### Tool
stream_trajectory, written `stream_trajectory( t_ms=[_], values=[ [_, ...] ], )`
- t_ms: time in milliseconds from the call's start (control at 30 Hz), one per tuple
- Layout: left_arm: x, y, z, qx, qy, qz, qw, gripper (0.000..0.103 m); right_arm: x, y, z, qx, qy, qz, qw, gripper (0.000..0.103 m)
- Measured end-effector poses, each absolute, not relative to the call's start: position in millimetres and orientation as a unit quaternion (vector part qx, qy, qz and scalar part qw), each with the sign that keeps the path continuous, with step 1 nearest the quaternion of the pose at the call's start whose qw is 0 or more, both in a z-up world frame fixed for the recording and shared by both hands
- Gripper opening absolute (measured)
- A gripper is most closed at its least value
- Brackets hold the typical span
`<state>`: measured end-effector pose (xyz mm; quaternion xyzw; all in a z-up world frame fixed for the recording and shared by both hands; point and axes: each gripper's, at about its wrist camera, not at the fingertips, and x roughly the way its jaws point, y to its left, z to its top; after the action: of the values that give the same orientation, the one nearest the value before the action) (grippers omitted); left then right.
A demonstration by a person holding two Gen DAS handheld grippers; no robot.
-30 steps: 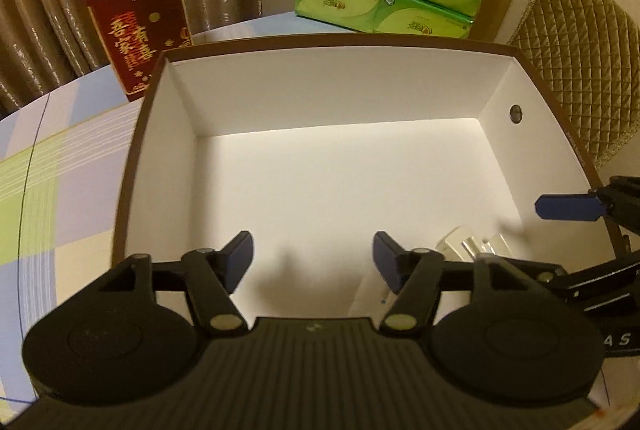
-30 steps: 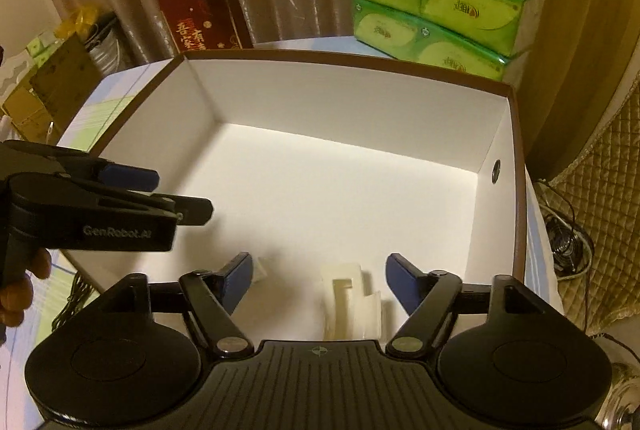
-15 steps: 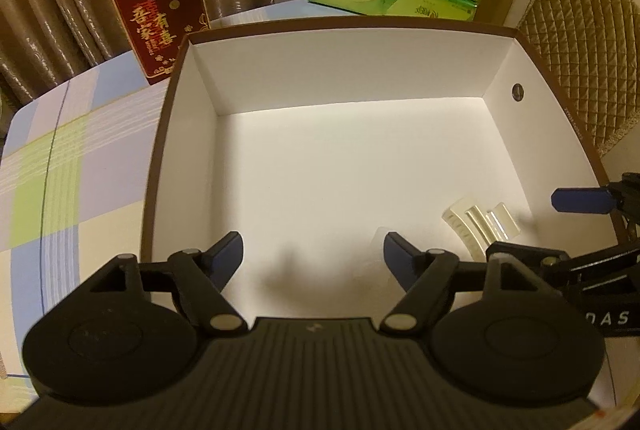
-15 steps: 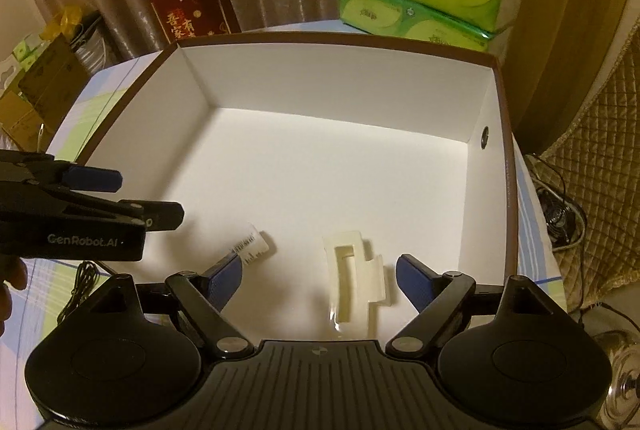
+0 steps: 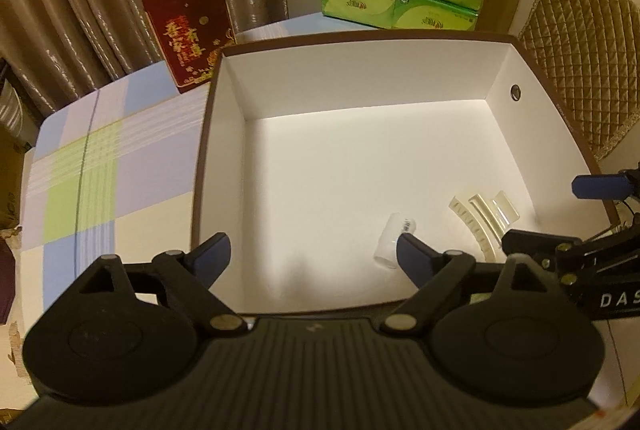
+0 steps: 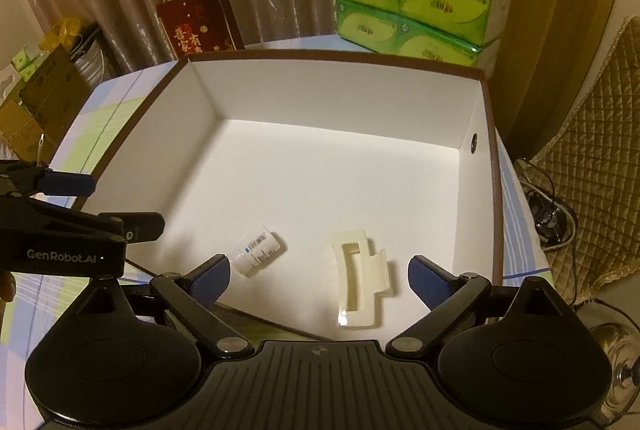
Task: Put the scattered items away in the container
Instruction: 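Withdraw both grippers from the box back toward the scattered items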
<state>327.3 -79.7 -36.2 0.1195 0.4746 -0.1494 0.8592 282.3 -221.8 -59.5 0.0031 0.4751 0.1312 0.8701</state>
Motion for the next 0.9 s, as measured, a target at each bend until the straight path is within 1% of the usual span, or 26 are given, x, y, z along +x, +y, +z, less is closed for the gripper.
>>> stream_trajectory(
  t_ms=[900],
  values=[
    [246.3, -50.9, 1.9, 0.126, 0.451, -0.163, 0.869, 0.091, 217.3, -227.2, -18.4, 0.025, 0.445, 0.126, 0.886, 0.094]
  ],
)
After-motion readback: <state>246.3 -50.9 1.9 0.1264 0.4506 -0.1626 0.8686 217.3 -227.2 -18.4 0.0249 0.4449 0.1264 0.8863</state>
